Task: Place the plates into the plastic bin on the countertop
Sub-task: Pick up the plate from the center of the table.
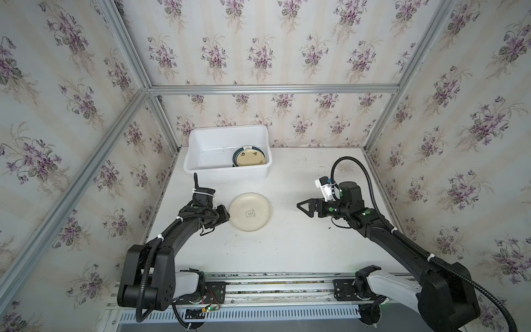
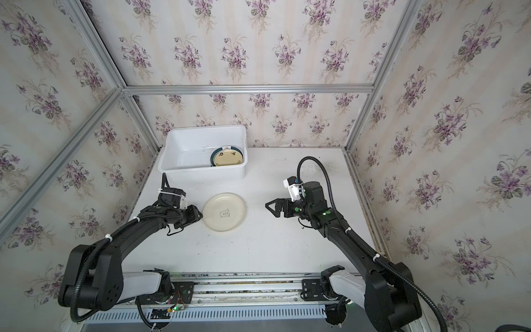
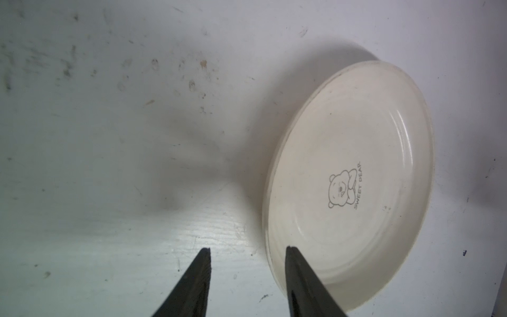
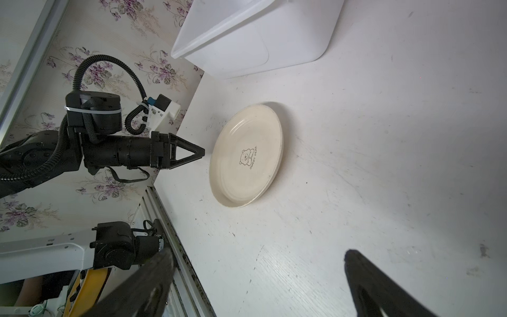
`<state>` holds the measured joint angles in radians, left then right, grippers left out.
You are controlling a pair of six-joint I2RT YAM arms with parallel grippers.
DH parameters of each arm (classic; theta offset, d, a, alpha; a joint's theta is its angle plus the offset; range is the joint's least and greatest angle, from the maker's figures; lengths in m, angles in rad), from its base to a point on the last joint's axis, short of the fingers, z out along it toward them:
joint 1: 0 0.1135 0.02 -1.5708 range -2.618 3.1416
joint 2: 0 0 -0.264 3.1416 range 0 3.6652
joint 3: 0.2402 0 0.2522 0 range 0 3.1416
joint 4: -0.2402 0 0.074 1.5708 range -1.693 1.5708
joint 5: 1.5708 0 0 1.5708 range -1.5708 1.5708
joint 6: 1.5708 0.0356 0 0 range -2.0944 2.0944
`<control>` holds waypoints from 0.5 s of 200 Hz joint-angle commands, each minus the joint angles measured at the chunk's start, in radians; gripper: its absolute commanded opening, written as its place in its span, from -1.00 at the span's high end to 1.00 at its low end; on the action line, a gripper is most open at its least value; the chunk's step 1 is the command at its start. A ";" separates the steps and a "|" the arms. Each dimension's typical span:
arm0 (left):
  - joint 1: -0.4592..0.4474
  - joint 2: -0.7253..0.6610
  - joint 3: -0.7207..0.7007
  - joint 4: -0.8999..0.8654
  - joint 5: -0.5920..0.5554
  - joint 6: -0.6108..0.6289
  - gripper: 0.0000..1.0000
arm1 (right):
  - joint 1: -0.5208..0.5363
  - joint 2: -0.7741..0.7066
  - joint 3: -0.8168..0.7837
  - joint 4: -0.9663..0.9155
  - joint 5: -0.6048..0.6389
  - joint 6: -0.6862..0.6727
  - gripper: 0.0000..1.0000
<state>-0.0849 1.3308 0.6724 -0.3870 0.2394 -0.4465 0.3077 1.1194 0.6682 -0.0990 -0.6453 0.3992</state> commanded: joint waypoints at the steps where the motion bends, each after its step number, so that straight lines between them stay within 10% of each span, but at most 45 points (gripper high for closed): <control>1: 0.007 0.037 0.007 0.044 0.022 0.022 0.05 | 0.002 -0.005 0.021 0.002 0.036 -0.026 -0.99; 100: 0.006 0.186 0.096 0.093 0.040 0.032 0.38 | 0.001 -0.069 -0.010 -0.030 0.194 -0.020 -0.99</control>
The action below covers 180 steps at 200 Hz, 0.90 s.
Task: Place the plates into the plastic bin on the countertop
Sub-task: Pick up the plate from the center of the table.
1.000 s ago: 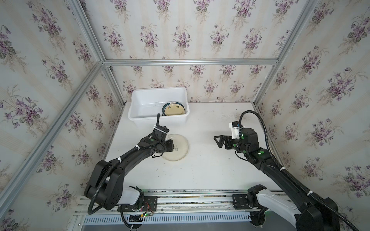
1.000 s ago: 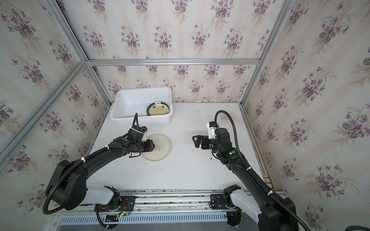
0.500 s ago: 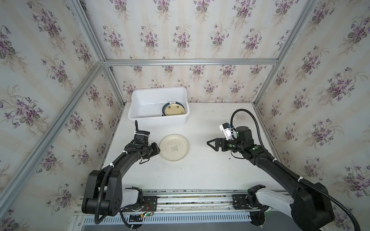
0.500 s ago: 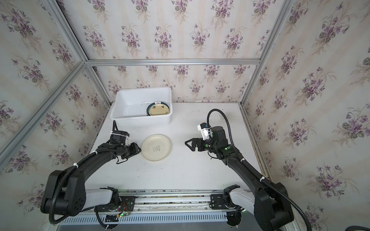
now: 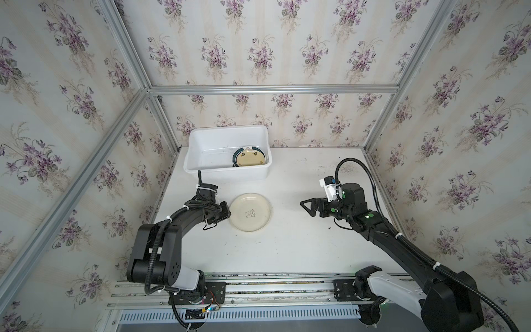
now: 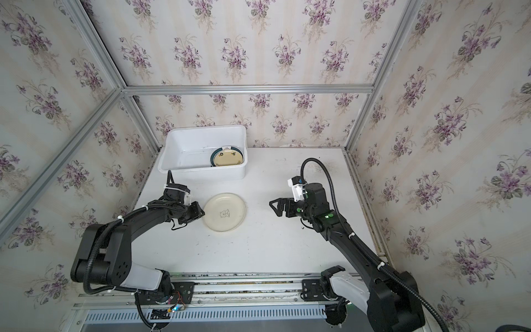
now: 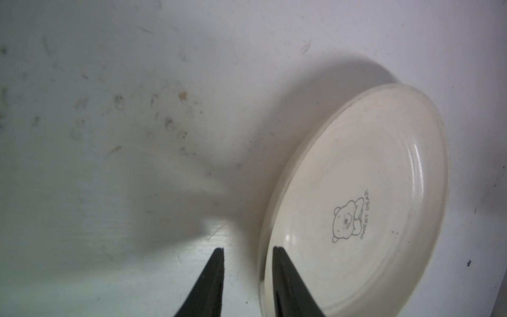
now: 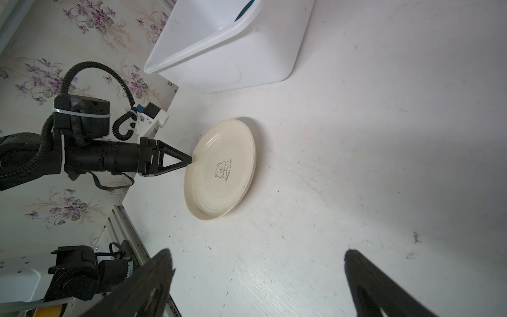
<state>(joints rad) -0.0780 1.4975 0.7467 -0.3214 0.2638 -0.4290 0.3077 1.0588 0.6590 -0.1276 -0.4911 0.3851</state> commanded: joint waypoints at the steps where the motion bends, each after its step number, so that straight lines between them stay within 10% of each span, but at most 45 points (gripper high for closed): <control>1: -0.001 0.020 0.022 0.027 0.015 0.014 0.39 | 0.001 -0.009 -0.001 -0.001 0.041 -0.005 -0.99; 97: -0.052 0.062 0.034 0.038 0.011 0.038 0.99 | 0.001 -0.031 -0.012 -0.024 0.117 0.029 -0.99; 180: -0.164 -0.108 0.162 0.009 0.079 0.029 1.00 | 0.002 -0.132 -0.053 -0.028 0.243 0.058 -0.99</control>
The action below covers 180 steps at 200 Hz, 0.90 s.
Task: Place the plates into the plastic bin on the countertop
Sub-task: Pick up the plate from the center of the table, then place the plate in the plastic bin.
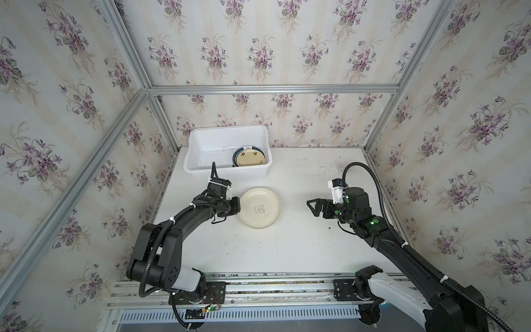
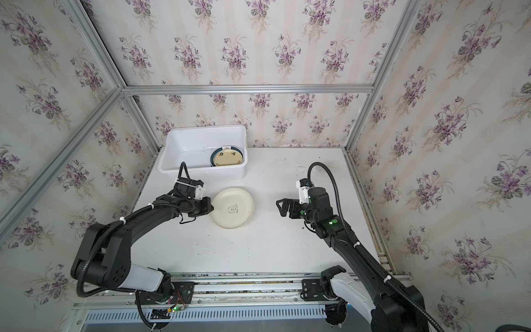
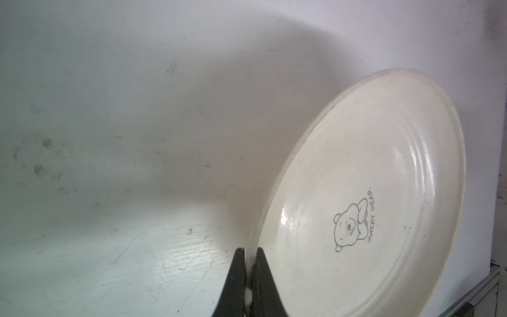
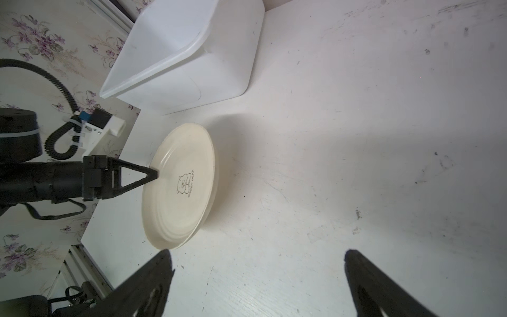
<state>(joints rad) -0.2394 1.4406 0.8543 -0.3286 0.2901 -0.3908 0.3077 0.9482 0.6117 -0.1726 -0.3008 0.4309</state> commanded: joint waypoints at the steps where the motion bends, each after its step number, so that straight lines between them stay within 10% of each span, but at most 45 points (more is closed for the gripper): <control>1: -0.003 -0.053 0.059 0.015 0.052 -0.008 1.00 | 0.002 -0.021 -0.006 0.017 0.054 0.013 -0.99; 42: 0.045 -0.008 0.359 -0.001 -0.038 -0.044 1.00 | 0.002 -0.015 -0.010 0.066 0.087 0.038 -0.99; 116: 0.214 0.520 1.131 -0.204 -0.131 -0.009 1.00 | 0.001 0.096 0.074 0.069 0.161 0.047 -0.99; 180: 0.226 0.768 1.317 -0.266 -0.094 -0.010 1.00 | -0.001 0.094 0.080 0.059 0.225 0.043 -0.99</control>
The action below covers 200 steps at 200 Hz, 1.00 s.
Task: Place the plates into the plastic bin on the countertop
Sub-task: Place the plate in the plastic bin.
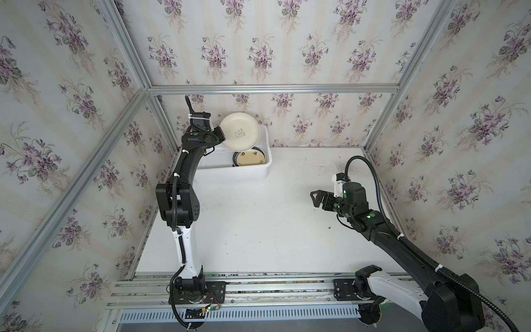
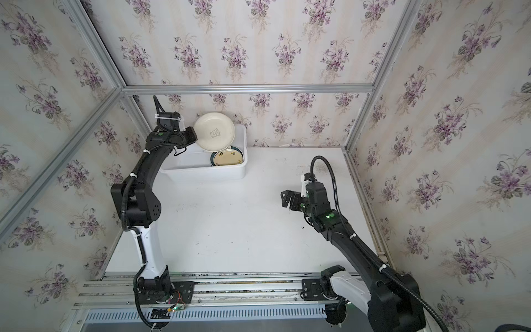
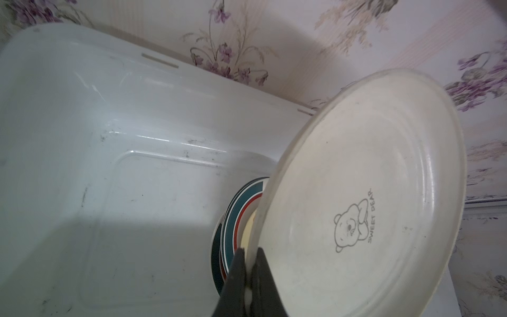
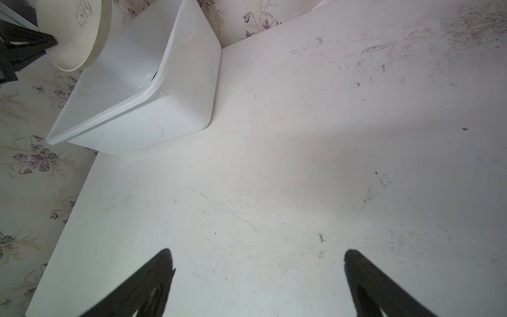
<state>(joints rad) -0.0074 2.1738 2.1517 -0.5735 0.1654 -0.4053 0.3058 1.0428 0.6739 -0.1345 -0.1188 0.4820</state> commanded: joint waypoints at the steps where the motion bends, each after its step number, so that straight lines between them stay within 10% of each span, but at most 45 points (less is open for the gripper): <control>1: -0.007 0.037 0.020 -0.021 0.031 0.005 1.00 | 0.001 -0.001 0.018 0.021 0.044 -0.008 -0.99; 148: -0.045 0.226 0.078 -0.125 -0.027 0.087 0.86 | -0.016 -0.029 -0.056 -0.013 0.119 0.042 -0.99; 184: -0.050 0.231 0.101 -0.151 -0.007 0.106 0.29 | -0.017 -0.051 -0.060 -0.016 0.132 0.043 -0.99; 200: -0.059 0.213 0.099 -0.155 -0.022 0.128 -0.41 | -0.017 -0.050 -0.058 -0.014 0.133 0.041 -0.99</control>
<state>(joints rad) -0.0578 2.4100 2.2433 -0.7097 0.1478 -0.3183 0.2901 0.9962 0.6121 -0.1646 -0.0048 0.5198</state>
